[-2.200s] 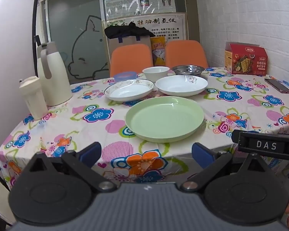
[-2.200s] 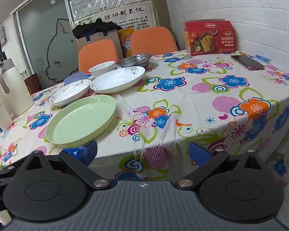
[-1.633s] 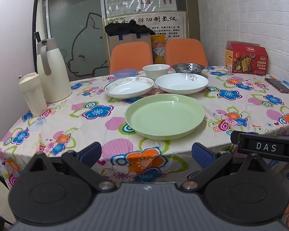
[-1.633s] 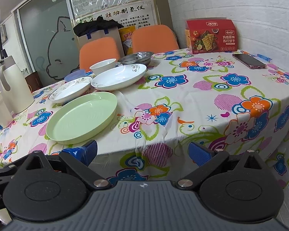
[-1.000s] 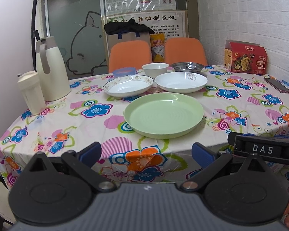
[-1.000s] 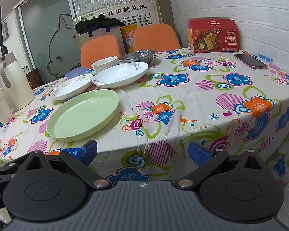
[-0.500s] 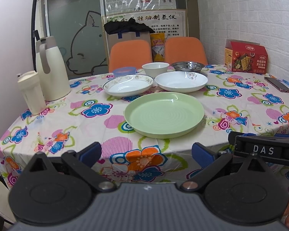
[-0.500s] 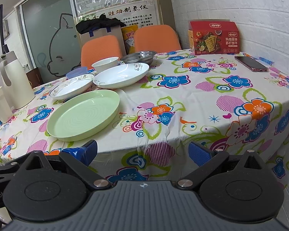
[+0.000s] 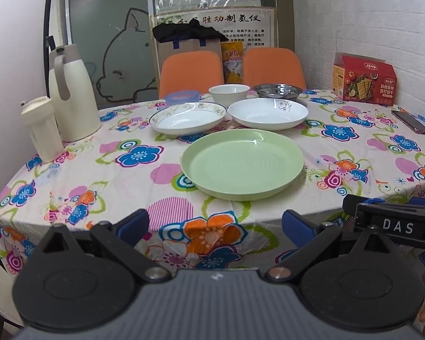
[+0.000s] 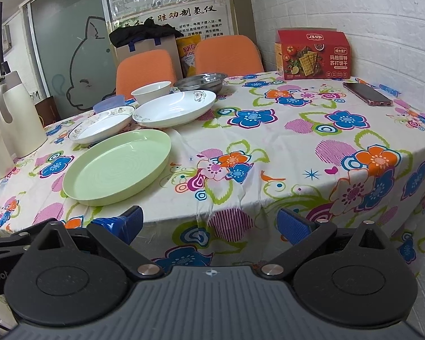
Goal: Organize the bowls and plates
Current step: 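Move both grippers toward the pale green plate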
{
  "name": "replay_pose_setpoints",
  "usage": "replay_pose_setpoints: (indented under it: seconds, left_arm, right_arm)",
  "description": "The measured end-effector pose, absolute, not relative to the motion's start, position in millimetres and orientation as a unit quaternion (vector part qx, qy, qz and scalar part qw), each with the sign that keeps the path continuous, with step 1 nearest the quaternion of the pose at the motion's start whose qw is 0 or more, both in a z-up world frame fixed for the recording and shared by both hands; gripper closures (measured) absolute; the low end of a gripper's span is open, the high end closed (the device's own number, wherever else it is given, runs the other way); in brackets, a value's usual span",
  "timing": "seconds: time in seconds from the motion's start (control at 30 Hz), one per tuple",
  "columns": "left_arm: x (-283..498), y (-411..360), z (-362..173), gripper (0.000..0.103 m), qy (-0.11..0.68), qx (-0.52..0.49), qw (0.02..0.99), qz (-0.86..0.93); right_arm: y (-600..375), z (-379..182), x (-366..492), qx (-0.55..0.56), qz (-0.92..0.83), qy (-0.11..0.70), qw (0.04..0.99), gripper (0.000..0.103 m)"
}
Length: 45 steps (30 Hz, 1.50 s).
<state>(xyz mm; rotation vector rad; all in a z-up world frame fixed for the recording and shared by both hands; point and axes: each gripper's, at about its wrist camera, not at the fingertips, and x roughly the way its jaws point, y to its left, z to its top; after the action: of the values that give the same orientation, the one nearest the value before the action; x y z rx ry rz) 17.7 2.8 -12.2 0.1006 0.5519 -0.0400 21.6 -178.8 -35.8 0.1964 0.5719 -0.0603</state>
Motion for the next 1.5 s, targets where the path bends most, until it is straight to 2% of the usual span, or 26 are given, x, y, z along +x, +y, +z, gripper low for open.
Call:
replay_pose_setpoints:
  seconds: [0.5, 0.97, 1.4, 1.5]
  left_arm:
    - [66.5, 11.9, 2.2, 0.004, 0.283, 0.056, 0.957, 0.013]
    - [131.4, 58.0, 6.0, 0.004, 0.342, 0.025, 0.939, -0.031]
    - [206.4, 63.6, -30.8, 0.004, 0.406, 0.007, 0.913, -0.043]
    - [216.9, 58.9, -37.8, 0.004, 0.411, 0.019, 0.91, -0.045]
  right_arm:
    - [-177.7, -22.9, 53.7, 0.07, -0.039, 0.291, 0.953, 0.014]
    - [-166.8, -13.9, 119.0, 0.027, -0.012, 0.338, 0.941, 0.014]
    - [-137.3, -42.1, 174.3, -0.04, 0.034, 0.385, 0.921, 0.014]
    - [-136.0, -43.6, 180.4, -0.023, 0.045, 0.383, 0.922, 0.014]
